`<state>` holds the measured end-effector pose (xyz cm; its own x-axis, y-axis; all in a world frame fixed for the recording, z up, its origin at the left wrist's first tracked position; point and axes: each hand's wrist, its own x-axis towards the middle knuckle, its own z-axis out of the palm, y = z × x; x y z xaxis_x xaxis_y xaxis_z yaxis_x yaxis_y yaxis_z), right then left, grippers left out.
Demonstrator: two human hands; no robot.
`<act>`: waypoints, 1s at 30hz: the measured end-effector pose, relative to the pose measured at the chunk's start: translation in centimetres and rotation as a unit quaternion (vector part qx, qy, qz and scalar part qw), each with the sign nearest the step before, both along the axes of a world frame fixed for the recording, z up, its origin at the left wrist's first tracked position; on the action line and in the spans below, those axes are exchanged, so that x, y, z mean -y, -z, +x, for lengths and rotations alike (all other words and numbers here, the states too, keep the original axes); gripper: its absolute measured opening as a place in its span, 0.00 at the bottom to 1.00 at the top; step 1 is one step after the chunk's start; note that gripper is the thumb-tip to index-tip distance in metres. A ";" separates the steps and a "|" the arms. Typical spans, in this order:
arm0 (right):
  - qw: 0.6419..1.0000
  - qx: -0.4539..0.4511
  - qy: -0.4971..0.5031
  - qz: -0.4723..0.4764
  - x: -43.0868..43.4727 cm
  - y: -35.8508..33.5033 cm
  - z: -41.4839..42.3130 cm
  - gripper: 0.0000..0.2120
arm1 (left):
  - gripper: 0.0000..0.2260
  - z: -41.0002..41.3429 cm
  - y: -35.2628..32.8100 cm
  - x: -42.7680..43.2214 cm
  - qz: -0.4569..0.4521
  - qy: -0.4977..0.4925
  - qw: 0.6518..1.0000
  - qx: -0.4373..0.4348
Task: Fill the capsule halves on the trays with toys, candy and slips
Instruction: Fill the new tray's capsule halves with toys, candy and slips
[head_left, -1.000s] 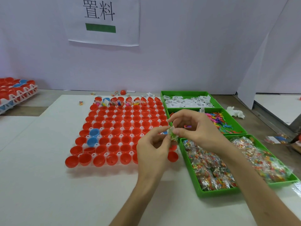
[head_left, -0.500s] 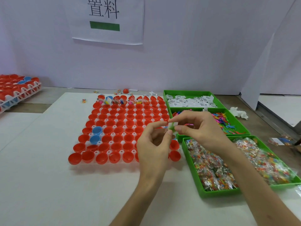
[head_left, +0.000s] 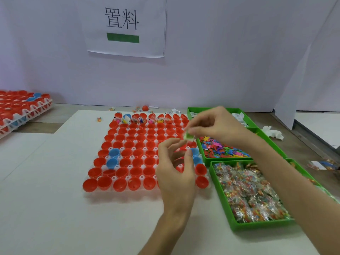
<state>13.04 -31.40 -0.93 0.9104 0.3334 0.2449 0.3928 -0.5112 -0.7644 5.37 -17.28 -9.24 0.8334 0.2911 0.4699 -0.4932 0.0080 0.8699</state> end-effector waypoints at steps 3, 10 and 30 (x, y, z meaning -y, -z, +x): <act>0.994 0.054 0.083 -0.039 -0.3 -0.1 4.6 0.04 | 0.12 -0.3 0.2 0.1 0.088 -0.010 0.992 0.088; 0.978 0.048 0.148 -0.140 -1.7 3.8 13.6 0.04 | 0.06 -1.1 1.4 1.2 0.342 0.130 0.902 0.231; 0.969 0.024 0.183 -0.165 -1.9 6.0 16.0 0.10 | 0.08 -1.1 1.7 1.5 0.431 0.258 0.845 0.184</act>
